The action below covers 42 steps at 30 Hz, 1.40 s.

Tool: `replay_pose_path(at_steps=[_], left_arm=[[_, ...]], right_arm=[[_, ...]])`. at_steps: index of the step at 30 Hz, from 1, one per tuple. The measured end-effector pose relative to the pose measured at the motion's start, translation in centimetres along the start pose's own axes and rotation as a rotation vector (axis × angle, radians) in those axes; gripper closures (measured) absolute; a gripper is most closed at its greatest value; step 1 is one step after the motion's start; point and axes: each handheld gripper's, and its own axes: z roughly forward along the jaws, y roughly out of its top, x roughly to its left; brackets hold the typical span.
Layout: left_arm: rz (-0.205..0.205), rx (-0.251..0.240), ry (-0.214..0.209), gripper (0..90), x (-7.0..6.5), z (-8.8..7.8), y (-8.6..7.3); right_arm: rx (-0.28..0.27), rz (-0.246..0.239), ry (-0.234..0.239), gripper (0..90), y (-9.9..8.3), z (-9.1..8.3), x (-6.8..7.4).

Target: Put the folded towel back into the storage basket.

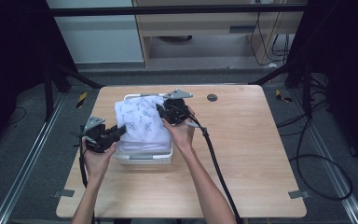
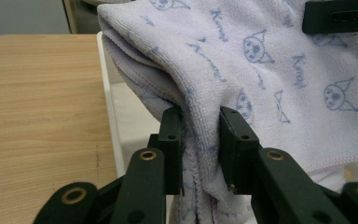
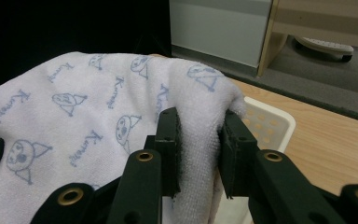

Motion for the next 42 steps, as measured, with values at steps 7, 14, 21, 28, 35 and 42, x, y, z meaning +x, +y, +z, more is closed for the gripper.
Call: replay_pose_path(at_steps=[7, 14, 21, 28, 35, 42], left_arm=[[0.002, 0.029, 0.000, 71.4, 0.1, 0.6, -0.4], [0.014, 0.057, 0.010, 71.3, 0.2, 1.2, -0.8], [0.018, 0.072, 0.014, 71.3, 0.2, 1.6, -1.0], [0.025, 0.099, 0.023, 71.3, 0.2, 2.1, -1.4], [0.027, 0.121, 0.031, 71.3, 0.3, 2.4, -1.7], [0.033, 0.152, 0.045, 71.1, 0.5, 2.9, -2.1]], right_arm=[[0.022, -0.004, -0.005, 71.8, -0.6, 0.5, -0.1], [0.058, -0.006, -0.011, 71.7, -1.3, 1.2, -0.3], [0.067, 0.004, -0.009, 71.5, -2.0, 1.6, -0.5], [0.092, 0.009, -0.010, 71.4, -2.6, 2.1, -0.6], [0.114, 0.004, -0.014, 71.2, -3.1, 2.5, -0.5], [0.153, -0.009, -0.022, 70.8, -3.7, 3.2, -0.5]])
